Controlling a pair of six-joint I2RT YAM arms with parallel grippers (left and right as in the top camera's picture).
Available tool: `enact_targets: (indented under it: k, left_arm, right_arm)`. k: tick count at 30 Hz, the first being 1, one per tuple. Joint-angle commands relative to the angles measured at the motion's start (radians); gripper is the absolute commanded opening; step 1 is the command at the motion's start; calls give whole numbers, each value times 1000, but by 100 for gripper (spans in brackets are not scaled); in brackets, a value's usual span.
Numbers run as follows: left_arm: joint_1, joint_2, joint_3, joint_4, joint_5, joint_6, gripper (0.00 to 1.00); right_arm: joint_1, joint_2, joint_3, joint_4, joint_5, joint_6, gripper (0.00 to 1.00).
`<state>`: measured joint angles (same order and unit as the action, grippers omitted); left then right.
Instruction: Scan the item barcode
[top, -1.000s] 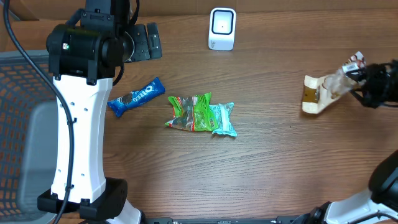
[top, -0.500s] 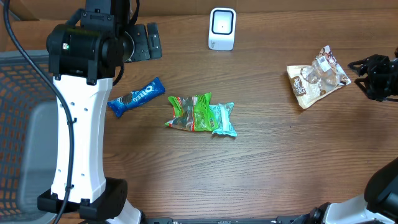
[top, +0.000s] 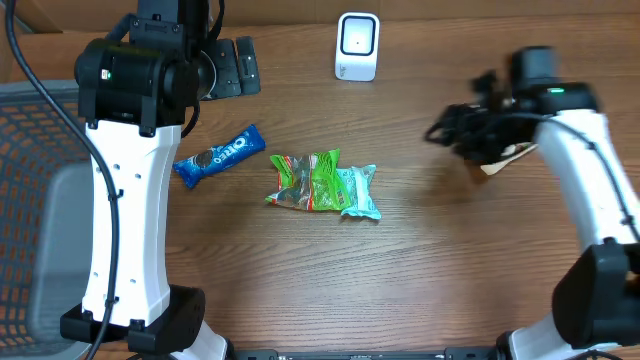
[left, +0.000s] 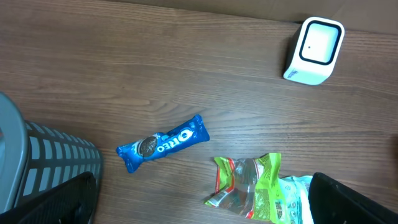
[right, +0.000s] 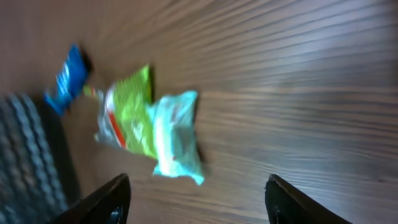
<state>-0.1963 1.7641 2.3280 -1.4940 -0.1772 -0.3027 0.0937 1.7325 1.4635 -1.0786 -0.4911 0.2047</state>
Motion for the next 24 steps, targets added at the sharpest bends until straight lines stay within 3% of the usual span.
enact_targets:
  k: [1,4,13,15,20,24]
  left_arm:
    - [0,1,-2,3,-13,19,100]
    - [0,1,-2,2,-13,19,100]
    - [0,1,-2,2,-13,19,99]
    - [0,1,-2,2,-13,19,100]
    - [0,1,-2,3,-13,19,100]
    - [0,1,-2,3,-13,19,100]
  right_arm:
    - [127,19,28,21,109,-11,70]
    - [217,65,28,42,169,59,69]
    - [377,219,28,39,172,88,60]
    - [391,251,28,26,188,88,54]
    - [399,310,21,-5,238,88,23]
    - [399,318,7,-16,327,87,7]
